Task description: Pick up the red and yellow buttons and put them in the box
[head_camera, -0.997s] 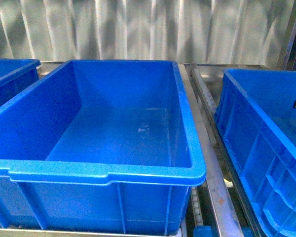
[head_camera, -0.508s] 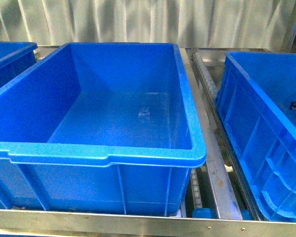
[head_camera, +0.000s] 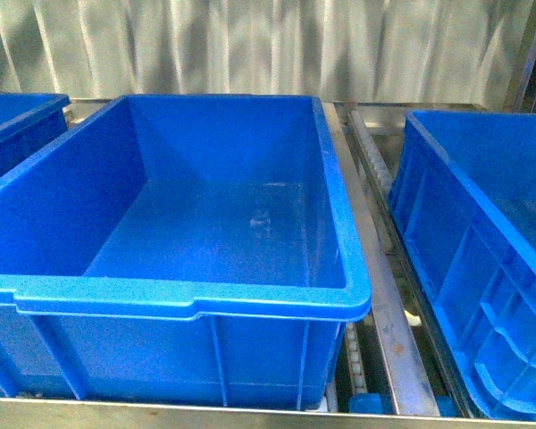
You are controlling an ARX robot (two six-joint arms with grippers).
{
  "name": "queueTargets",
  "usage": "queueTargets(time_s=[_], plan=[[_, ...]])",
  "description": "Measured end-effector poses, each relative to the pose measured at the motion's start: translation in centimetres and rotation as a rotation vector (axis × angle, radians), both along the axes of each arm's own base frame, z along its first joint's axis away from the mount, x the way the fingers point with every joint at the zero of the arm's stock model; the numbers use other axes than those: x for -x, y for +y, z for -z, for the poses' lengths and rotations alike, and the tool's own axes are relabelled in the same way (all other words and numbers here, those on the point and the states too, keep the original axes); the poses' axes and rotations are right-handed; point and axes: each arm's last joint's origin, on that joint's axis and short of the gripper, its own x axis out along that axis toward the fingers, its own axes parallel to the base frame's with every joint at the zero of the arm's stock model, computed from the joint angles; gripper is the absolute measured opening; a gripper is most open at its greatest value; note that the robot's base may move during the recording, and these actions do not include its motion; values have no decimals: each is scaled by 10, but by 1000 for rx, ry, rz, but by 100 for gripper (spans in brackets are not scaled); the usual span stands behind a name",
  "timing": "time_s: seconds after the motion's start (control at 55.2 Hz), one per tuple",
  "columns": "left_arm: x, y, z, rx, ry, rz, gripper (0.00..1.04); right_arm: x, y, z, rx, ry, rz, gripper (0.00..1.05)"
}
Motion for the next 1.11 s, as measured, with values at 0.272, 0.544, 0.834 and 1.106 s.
queueTargets(time_s=[0.272,0.544,0.834,1.106], plan=[[0,0,0,0,0,0,97,83,55,-18,39,-178,-202,92],[0,0,0,0,0,-1,97,185,68,16,237,-351,-563,48],[0,0,0,0,0,0,97,238,68,60,278,-384,-559,4],[0,0,0,0,0,0,97,244,68,89,274,-371,-563,4]])
